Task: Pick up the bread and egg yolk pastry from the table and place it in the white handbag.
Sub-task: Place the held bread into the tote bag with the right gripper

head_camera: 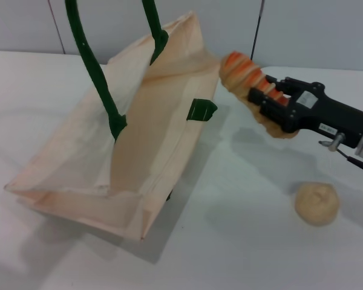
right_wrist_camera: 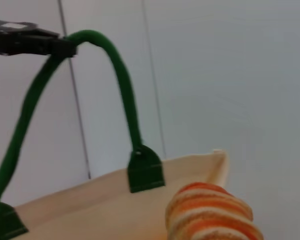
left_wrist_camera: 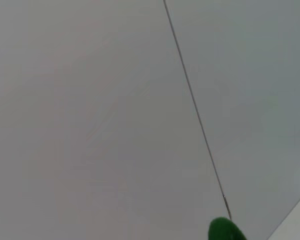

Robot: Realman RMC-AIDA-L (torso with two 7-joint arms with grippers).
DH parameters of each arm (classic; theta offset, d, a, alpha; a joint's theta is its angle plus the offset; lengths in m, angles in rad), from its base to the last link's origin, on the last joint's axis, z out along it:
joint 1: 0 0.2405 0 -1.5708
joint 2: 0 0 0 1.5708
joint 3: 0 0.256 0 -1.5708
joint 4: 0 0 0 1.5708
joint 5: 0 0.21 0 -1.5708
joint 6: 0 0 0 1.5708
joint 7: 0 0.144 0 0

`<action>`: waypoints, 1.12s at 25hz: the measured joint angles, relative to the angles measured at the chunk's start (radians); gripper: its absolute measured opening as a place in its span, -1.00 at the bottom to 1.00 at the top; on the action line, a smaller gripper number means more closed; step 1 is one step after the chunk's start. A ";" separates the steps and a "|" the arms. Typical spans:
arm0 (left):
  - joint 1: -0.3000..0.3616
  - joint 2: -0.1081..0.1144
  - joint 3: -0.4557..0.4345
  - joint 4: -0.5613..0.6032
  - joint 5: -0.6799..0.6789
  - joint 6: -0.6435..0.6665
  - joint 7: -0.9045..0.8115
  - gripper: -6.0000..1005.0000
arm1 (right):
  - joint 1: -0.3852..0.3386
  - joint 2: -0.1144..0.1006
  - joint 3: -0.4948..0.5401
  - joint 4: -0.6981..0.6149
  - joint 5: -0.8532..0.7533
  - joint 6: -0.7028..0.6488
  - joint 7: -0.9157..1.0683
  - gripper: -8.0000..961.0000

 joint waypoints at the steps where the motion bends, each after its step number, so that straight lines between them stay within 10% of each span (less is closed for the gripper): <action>1: -0.001 0.000 0.000 -0.003 0.000 0.000 0.006 -0.71 | 0.000 0.004 0.000 -0.006 -0.005 0.000 0.000 -0.11; 11: -0.014 0.001 0.043 -0.030 0.000 0.026 0.021 -0.71 | 0.010 0.045 0.000 -0.106 -0.118 0.113 0.060 -0.18; 28: -0.005 0.001 0.060 -0.034 -0.051 0.051 0.055 -0.70 | 0.003 0.047 0.000 -0.144 -0.152 0.172 0.091 -0.22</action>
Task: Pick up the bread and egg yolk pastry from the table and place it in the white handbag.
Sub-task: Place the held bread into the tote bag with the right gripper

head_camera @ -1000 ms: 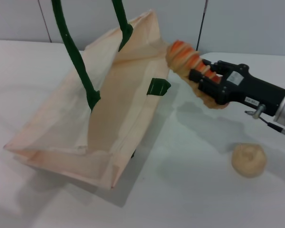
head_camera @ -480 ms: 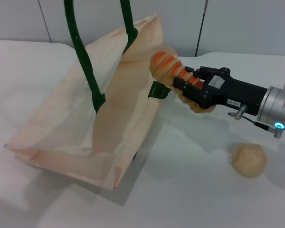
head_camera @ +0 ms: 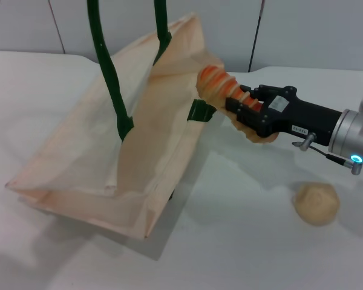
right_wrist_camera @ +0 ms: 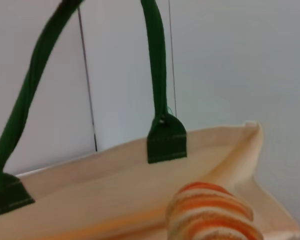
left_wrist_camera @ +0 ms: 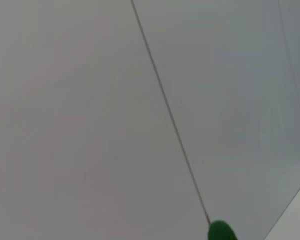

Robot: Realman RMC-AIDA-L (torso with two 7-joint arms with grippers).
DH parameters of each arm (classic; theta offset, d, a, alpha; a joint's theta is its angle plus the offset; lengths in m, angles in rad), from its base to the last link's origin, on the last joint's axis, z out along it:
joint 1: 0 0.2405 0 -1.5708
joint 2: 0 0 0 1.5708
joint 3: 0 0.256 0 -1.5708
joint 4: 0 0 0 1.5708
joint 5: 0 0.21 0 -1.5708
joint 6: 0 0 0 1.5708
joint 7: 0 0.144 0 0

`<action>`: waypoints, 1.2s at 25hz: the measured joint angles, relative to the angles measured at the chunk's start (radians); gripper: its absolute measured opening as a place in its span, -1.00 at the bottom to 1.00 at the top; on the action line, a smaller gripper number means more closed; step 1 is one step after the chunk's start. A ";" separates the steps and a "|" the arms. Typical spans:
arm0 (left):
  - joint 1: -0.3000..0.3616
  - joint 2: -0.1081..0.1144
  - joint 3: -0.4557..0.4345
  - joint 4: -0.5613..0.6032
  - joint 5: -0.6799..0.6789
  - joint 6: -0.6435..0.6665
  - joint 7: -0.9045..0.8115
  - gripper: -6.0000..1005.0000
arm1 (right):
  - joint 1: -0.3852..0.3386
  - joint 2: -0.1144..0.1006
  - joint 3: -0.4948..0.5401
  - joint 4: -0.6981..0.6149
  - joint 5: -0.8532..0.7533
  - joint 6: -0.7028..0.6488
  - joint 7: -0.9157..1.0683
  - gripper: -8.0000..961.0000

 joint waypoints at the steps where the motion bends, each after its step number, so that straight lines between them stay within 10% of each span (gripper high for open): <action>1: 0.001 0.000 0.000 0.001 -0.010 0.000 0.004 -0.70 | 0.000 0.000 0.000 0.000 -0.002 0.003 0.001 -0.22; 30: 0.005 -0.001 -0.002 0.006 -0.054 0.001 0.029 -0.70 | 0.019 0.008 -0.022 -0.084 -0.055 -0.051 0.057 -0.26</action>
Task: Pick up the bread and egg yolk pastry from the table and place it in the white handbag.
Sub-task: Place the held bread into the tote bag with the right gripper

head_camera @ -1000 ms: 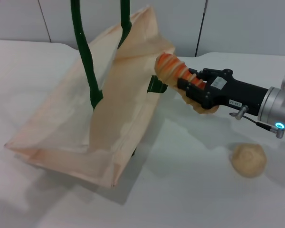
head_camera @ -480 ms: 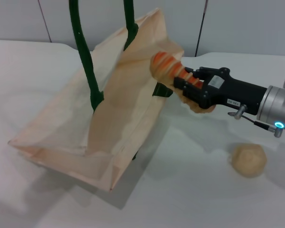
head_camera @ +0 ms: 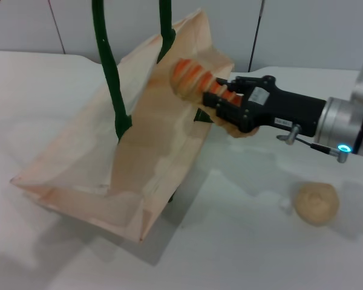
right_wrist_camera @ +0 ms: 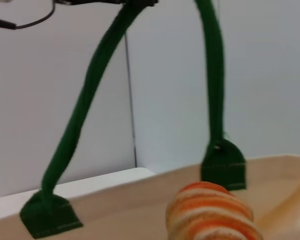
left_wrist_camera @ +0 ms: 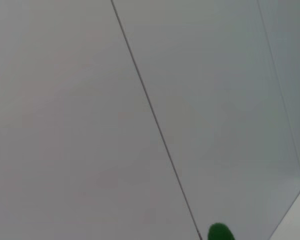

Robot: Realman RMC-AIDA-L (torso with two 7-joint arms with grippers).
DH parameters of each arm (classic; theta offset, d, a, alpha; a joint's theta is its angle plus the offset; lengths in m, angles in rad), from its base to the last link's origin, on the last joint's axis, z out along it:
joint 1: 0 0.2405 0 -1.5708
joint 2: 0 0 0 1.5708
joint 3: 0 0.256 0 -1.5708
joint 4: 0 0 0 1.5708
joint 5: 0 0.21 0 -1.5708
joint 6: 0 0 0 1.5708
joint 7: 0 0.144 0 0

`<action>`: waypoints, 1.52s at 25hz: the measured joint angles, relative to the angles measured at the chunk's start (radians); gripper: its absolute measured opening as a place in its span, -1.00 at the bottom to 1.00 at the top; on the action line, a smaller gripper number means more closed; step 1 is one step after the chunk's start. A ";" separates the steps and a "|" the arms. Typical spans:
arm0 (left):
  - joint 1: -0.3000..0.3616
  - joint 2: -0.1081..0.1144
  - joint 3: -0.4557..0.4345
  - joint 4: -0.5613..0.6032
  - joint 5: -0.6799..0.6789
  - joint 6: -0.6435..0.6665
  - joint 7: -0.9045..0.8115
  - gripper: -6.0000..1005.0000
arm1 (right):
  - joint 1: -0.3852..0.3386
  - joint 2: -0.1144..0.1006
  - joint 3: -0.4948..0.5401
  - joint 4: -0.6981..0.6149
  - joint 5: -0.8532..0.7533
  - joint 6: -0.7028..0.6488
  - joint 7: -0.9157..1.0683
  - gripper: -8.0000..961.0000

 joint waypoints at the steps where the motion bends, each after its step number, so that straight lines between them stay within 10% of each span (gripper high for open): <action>1: -0.001 0.000 0.000 -0.001 -0.003 0.000 0.001 -0.70 | 0.006 0.001 -0.007 -0.004 0.000 0.003 0.002 -0.26; 38: -0.040 -0.002 0.064 -0.033 -0.023 0.025 0.015 -0.69 | 0.124 0.013 -0.095 0.002 0.012 0.180 0.009 -0.31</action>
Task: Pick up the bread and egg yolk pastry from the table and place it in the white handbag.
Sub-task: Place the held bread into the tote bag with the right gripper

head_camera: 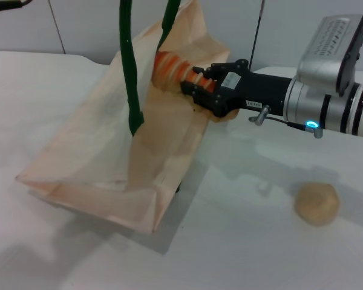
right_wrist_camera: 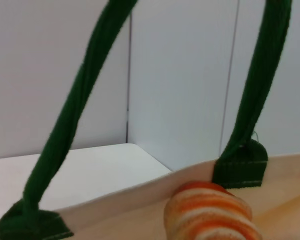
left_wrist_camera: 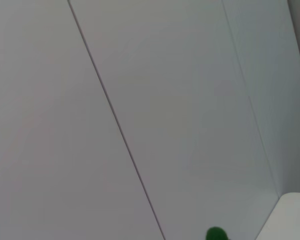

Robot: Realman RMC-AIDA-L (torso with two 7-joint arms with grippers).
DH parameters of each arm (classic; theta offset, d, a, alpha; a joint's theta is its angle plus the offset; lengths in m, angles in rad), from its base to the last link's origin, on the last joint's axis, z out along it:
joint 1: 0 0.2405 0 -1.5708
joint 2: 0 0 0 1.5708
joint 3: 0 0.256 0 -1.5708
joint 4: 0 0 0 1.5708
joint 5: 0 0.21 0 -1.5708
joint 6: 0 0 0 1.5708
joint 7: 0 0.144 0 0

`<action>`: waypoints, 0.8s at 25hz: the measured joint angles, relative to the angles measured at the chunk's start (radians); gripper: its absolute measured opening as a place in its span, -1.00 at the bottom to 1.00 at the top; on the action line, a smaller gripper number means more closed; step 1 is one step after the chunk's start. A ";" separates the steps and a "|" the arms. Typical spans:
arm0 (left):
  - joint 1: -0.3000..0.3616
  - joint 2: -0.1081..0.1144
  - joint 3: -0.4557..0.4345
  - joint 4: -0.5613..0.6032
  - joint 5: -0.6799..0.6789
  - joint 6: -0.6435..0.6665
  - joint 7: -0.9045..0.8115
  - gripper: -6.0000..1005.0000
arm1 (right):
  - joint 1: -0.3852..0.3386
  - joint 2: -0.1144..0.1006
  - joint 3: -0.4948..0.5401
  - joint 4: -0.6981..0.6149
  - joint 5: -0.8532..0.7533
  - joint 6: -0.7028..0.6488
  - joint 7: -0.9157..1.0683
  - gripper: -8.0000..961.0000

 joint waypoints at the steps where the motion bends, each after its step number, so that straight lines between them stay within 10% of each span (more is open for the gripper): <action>1: -0.001 0.000 0.002 0.000 0.000 0.001 0.000 -0.69 | 0.000 0.000 0.000 0.000 0.001 0.006 0.001 -0.31; 20: -0.033 0.000 0.022 -0.016 -0.003 0.003 0.000 -0.68 | 0.037 0.001 -0.058 -0.003 0.004 0.048 0.025 -0.33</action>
